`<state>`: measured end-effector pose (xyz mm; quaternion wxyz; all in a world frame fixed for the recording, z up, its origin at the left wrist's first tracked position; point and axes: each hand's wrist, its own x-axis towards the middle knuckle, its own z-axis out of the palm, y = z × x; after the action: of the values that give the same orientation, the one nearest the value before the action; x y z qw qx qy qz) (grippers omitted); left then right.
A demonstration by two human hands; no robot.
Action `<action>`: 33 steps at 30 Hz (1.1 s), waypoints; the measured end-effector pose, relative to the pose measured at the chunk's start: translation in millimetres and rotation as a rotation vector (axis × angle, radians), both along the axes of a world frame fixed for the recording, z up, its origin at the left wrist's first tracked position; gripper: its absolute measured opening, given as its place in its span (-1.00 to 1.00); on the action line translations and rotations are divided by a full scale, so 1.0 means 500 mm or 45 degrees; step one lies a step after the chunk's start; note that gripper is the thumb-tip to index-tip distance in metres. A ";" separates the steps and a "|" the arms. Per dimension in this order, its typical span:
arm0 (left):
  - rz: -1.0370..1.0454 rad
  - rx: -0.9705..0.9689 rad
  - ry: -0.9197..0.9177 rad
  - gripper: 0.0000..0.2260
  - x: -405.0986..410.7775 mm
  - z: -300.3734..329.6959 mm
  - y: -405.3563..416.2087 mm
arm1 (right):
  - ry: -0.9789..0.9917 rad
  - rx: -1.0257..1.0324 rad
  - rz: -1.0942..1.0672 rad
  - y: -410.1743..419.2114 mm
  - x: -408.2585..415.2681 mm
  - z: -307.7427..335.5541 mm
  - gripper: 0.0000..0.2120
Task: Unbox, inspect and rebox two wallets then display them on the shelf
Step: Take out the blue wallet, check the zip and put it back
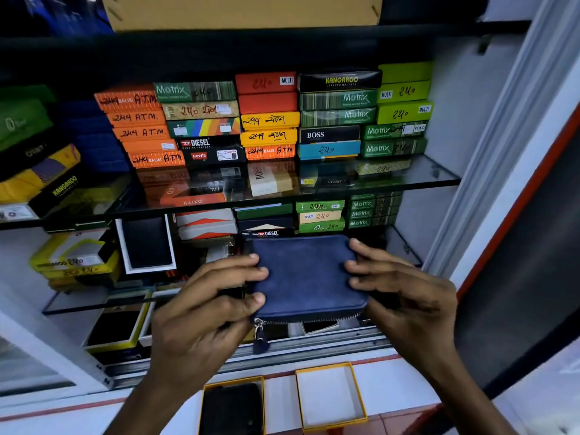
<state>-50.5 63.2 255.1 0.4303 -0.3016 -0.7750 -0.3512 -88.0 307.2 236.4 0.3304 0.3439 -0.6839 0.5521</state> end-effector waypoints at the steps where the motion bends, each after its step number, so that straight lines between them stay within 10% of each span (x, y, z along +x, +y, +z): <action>1: -0.001 0.001 0.007 -0.87 -0.002 -0.009 0.001 | 0.004 -0.007 -0.009 0.001 -0.001 -0.006 -0.89; 7: -0.025 0.198 -0.286 -0.92 -0.009 -0.073 0.009 | -0.187 -0.017 -0.022 0.014 -0.001 -0.062 -0.86; 14: -0.071 0.802 -1.257 -0.61 0.003 -0.236 0.047 | -0.944 0.119 -0.112 0.038 0.026 -0.186 -0.56; 21: 0.180 1.055 -1.815 -0.85 -0.007 -0.417 0.098 | -1.566 0.342 -0.382 0.053 0.017 -0.370 -0.83; 33: 0.345 0.542 -1.896 -0.88 -0.027 -0.528 0.130 | -1.764 0.522 -0.472 0.058 -0.002 -0.487 -0.87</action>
<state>-64.1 128.0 -9.0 -0.1147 0.1991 -0.8055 -0.5462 -89.1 336.3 -6.8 -0.1594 -0.1491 -0.8716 0.4389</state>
